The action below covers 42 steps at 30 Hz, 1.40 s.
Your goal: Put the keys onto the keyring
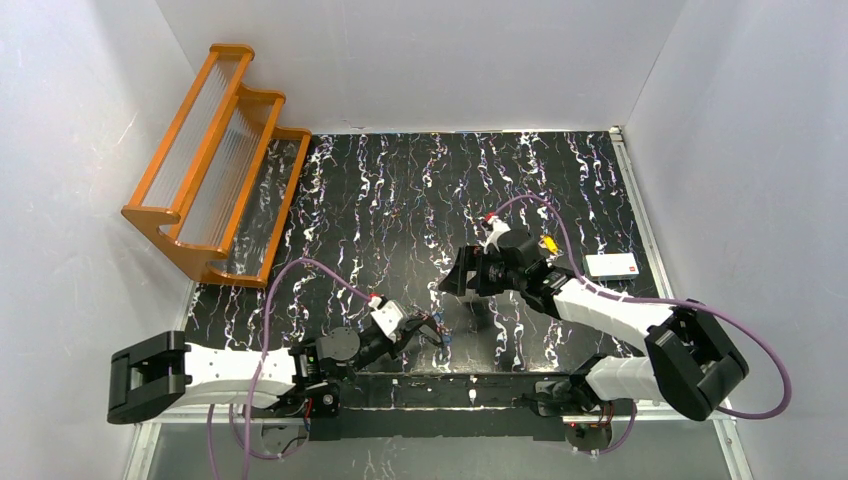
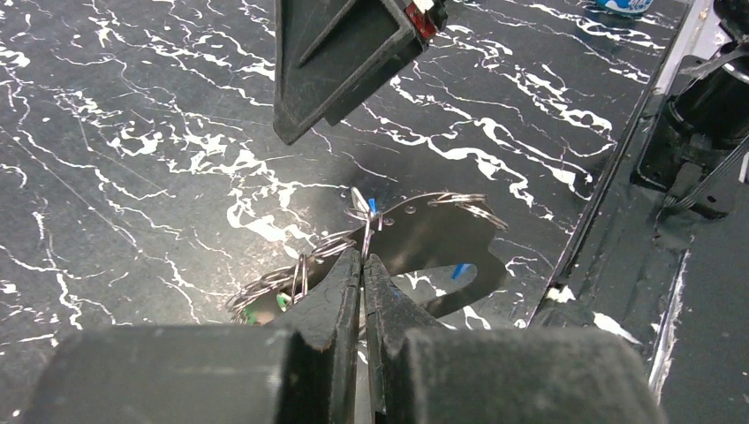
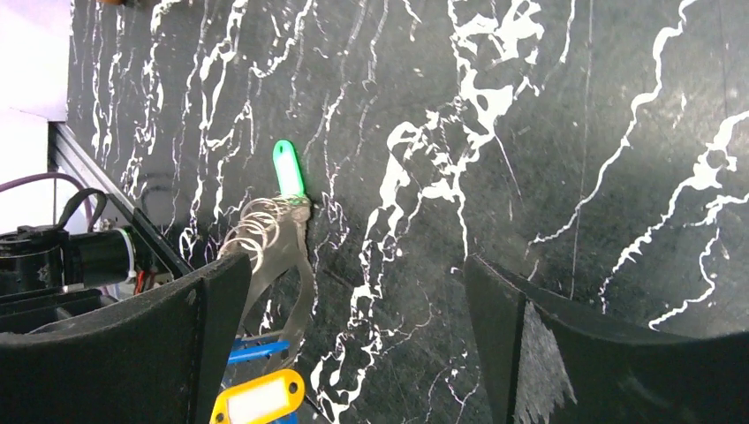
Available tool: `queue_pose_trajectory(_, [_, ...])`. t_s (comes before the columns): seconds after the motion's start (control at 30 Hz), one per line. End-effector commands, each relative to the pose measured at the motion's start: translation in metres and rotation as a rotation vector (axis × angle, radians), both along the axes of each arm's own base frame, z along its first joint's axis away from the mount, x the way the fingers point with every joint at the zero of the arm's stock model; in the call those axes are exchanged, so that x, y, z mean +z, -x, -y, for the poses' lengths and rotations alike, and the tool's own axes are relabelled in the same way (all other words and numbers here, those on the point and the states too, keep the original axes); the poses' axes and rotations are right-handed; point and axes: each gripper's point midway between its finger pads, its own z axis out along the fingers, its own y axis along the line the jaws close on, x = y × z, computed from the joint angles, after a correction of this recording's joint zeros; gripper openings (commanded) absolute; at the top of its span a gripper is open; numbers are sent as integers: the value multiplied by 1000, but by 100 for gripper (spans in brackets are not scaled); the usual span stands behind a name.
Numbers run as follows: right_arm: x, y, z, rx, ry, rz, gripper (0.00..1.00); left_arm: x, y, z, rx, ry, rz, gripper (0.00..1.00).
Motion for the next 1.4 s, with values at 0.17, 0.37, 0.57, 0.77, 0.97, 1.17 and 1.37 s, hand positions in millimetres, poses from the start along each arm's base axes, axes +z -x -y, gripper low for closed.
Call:
queue_pose_trajectory(0.17, [15, -8, -1, 42, -71, -87, 99, -9, -6, 5, 61, 59, -87, 0])
queue_pose_trajectory(0.37, [29, -17, 2, 84, -57, -34, 99, 4, -13, 5, 141, 174, -157, 0])
queue_pose_trajectory(0.57, [30, -13, -2, 166, -46, -17, 99, 20, -19, 9, 180, 240, -173, 0])
queue_pose_trajectory(0.77, [33, -10, -5, 211, -57, 8, 95, 43, -24, 16, 183, 287, -150, 0])
queue_pose_trajectory(0.97, [49, 10, -15, 372, -134, 31, 75, 52, -28, 20, 189, 279, -111, 0])
queue_pose_trajectory(1.17, [42, 31, -7, 403, -155, 8, 61, 45, -32, 21, 213, 242, -102, 0])
queue_pose_trajectory(1.37, [15, 0, 18, 189, 47, 21, 72, 22, -32, 26, 202, 157, -104, 0])
